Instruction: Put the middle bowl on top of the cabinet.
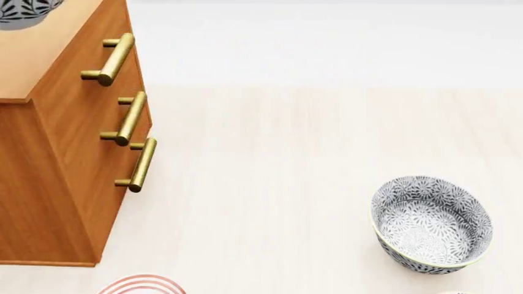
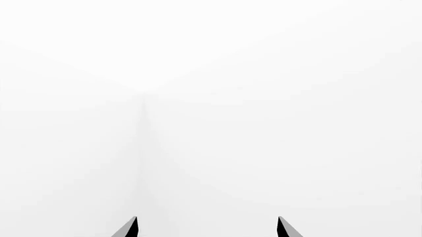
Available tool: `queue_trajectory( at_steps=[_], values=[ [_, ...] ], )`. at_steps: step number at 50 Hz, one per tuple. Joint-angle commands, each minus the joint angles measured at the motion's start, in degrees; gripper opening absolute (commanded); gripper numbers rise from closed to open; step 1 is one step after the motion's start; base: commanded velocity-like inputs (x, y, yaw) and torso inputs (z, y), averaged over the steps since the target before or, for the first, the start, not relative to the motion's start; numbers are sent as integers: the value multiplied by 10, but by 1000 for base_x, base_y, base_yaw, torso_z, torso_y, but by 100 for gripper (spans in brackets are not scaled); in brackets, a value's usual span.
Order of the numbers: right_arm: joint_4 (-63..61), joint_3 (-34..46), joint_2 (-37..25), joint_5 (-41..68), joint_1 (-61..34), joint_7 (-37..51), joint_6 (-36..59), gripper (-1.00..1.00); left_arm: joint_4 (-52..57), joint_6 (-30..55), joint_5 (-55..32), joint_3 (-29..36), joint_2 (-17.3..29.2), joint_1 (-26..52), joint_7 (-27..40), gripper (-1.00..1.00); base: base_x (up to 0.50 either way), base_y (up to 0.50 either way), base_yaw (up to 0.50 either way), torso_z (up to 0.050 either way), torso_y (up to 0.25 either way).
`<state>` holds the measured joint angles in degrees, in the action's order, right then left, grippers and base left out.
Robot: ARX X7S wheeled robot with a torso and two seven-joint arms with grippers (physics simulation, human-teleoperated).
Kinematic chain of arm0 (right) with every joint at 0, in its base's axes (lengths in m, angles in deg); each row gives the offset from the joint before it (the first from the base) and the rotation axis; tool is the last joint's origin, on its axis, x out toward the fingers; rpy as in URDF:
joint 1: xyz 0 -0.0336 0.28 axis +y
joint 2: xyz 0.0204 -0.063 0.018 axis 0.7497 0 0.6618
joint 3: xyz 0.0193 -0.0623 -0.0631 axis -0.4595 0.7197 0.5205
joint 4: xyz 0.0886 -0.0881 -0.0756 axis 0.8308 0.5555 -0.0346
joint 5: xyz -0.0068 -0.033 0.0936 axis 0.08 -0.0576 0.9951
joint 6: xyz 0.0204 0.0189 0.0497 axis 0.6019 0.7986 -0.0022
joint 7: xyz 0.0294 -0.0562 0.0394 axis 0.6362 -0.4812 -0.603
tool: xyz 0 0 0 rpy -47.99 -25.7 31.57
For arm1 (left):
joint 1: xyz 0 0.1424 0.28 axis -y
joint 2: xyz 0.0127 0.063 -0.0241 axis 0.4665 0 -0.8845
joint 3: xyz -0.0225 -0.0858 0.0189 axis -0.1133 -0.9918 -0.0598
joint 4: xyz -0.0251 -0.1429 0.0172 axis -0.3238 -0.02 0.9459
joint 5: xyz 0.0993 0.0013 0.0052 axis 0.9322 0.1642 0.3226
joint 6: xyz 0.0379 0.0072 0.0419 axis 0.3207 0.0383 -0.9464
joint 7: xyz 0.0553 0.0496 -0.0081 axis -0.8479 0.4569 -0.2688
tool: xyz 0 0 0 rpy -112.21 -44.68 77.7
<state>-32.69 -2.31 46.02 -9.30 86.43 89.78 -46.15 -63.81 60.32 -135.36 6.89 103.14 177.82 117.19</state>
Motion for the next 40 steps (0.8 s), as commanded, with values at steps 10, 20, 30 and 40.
queue_trajectory(
  at_steps=[10,20,30,40],
  values=[
    [5,-24,0,21,0,-9,-5,100,-118,-41,-8,-11,-17,-42,-58,-100,0,0,0,0,0],
    [10,-10,0,8,0,-6,-10,100,-153,-101,-45,-55,-16,-72,-65,-100,0,0,0,0,0],
    [11,2,0,-4,0,-5,-10,100,-128,-145,-41,-63,1,-91,-58,-100,0,0,0,0,1],
    [11,6,0,-10,0,-1,-12,100,-208,-120,-43,-60,-27,-96,-96,-100,0,0,0,0,0]
  ],
)
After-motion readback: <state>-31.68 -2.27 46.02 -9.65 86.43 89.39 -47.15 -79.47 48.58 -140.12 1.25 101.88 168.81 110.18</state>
